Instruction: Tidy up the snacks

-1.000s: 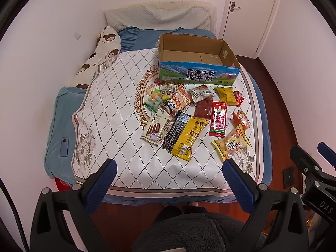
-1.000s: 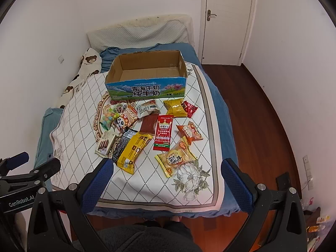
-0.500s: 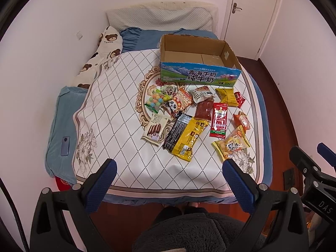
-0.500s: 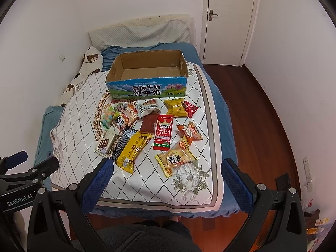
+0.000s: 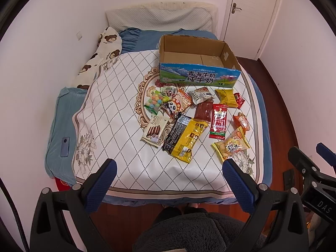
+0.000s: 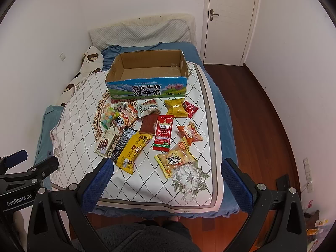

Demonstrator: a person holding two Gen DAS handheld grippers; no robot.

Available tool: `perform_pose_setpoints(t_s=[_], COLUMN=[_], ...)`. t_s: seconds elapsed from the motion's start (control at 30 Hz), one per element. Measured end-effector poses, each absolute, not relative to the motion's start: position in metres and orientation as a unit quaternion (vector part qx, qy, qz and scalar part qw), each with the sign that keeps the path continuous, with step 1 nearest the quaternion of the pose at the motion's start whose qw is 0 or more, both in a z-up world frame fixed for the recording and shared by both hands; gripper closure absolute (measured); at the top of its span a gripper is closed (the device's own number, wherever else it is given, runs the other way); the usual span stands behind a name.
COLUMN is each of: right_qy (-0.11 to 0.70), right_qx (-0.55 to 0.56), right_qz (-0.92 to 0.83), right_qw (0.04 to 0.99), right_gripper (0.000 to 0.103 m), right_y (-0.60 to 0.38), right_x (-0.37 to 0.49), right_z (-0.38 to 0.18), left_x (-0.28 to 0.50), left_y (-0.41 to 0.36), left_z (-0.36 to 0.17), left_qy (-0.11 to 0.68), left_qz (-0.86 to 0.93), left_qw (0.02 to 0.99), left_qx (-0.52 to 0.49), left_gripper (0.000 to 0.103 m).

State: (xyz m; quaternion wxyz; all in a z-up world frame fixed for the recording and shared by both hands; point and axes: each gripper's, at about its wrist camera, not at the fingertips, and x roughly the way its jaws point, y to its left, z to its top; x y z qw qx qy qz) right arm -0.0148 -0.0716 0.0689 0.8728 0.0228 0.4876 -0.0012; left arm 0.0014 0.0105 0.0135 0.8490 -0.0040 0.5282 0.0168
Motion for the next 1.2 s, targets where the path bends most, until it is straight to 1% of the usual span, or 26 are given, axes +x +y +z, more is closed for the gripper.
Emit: perform_pose_setpoints(t_s=[0.4, 0.57, 0.67, 0.77, 1.0, 1.2], right_qy=[0.495, 0.519, 0.546, 0.574, 0.631, 0.664], right_qx=[0.032, 0.070, 0.103, 0.151, 0.274, 0.299], right_qz=[0.004, 0.002, -0.007, -0.023, -0.085, -0.125], right_qw=[0.868, 0.852, 0.831, 0.804, 0.720, 0.674], right_gripper=[0.000, 0.000, 0.000, 0.000, 0.000, 0.001], right_y=[-0.072, -0.083, -0.095, -0.111, -0.138, -0.127], right_x=[-0.005, 0.010, 0.026, 0.045, 0.098, 0.127], right_z=[0.065, 0.041, 0.007, -0.037, -0.164, -0.241], left_x=[0.005, 0.023, 0.040, 0.064, 0.122, 0.170], left_y=[0.009, 0.015, 0.019, 0.021, 0.011, -0.019], left_z=[0.012, -0.005, -0.030, -0.067, -0.156, -0.224], left_qy=[0.532, 0.525, 0.525, 0.539, 0.609, 0.656], left_qz=[0.017, 0.045, 0.069, 0.081, 0.043, -0.015], left_qw=[0.847, 0.850, 0.847, 0.833, 0.780, 0.736], left_qx=[-0.005, 0.012, 0.045, 0.096, 0.138, 0.169], left_gripper=[0.000, 0.000, 0.000, 0.000, 0.000, 0.000])
